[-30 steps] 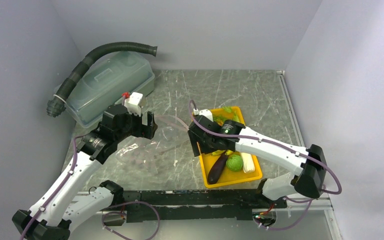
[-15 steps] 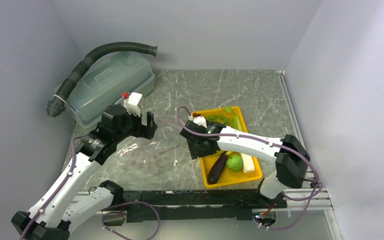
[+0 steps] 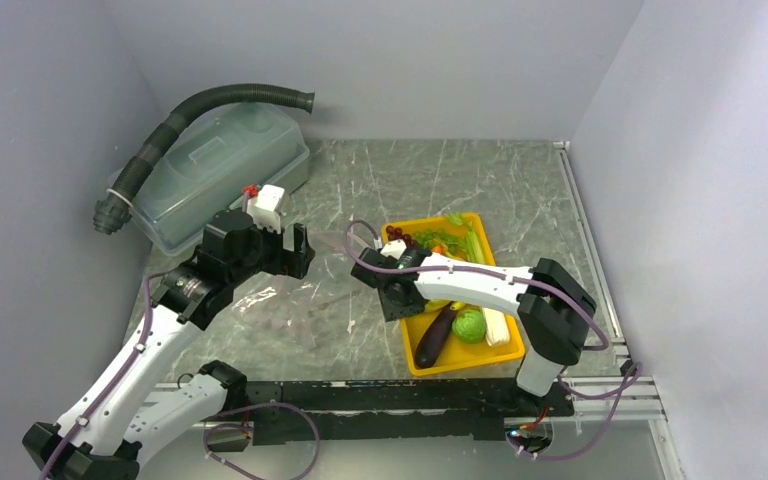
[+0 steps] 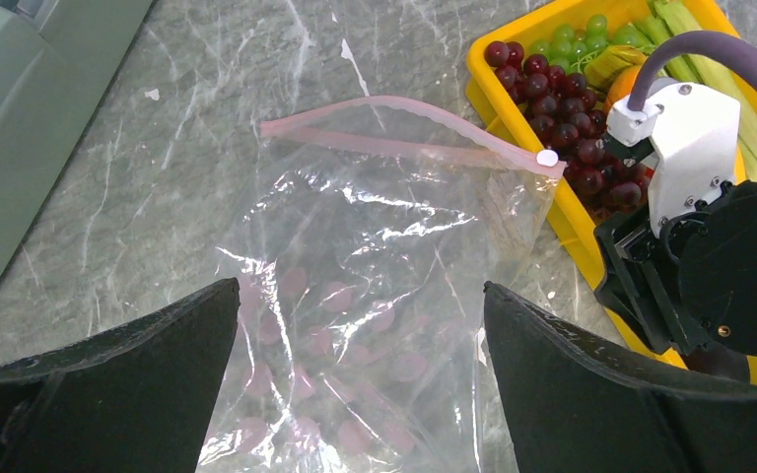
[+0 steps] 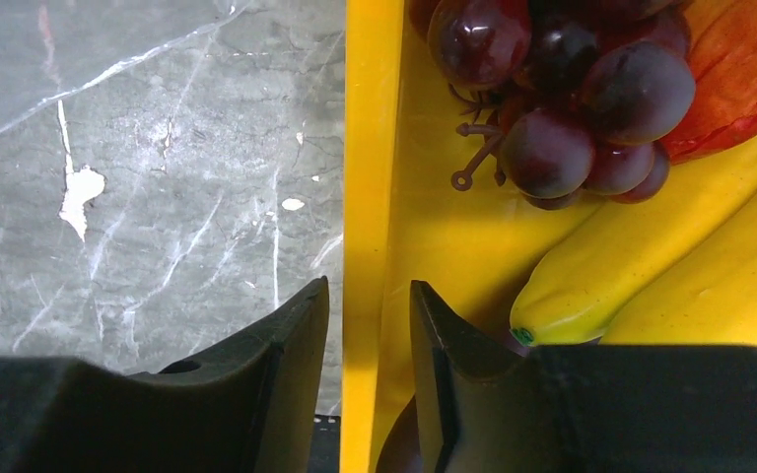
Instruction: Place the food in the zip-top bag and seal the zipper
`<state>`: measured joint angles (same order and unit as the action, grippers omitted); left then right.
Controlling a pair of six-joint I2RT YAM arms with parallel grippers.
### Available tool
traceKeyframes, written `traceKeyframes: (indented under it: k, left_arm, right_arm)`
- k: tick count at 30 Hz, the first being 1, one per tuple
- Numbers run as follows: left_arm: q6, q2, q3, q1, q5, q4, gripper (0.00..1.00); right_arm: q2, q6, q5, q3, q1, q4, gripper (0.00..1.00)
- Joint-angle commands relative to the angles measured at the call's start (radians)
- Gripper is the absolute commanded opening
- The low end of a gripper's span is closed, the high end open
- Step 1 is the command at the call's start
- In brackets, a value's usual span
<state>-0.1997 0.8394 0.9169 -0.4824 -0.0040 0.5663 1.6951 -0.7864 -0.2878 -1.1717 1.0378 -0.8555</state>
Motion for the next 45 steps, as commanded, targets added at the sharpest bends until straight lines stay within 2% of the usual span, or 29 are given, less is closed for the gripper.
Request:
traceKeyframes:
  k: [1, 6, 11, 12, 26, 45]
  left_arm:
    - [0.008, -0.013, 0.045, -0.006, 0.016, -0.01, 0.99]
    - [0.007, -0.012, 0.044, -0.007, 0.012, -0.011, 0.99]
    - [0.008, -0.004, 0.043, -0.008, 0.012, -0.01, 0.99]
    - [0.008, -0.001, 0.043, -0.008, 0.013, -0.011, 0.99]
    - [0.011, 0.009, 0.041, -0.01, 0.006, -0.006, 0.99]
    - [0.015, 0.018, 0.037, -0.012, -0.025, -0.003, 0.99]
  right_arm:
    - [-0.005, -0.033, -0.041, -0.029, 0.004, 0.024, 0.37]
    - [0.002, -0.028, -0.051, -0.032, 0.001, 0.026, 0.23]
    - [0.008, -0.014, -0.056, -0.037, -0.01, 0.024, 0.02]
    - [0.006, -0.012, -0.062, -0.04, -0.012, 0.019, 0.0]
    - [-0.089, 0.139, -0.078, -0.005, -0.128, 0.047, 0.0]
    - [-0.144, 0.399, -0.006, 0.062, -0.389, 0.191, 0.0]
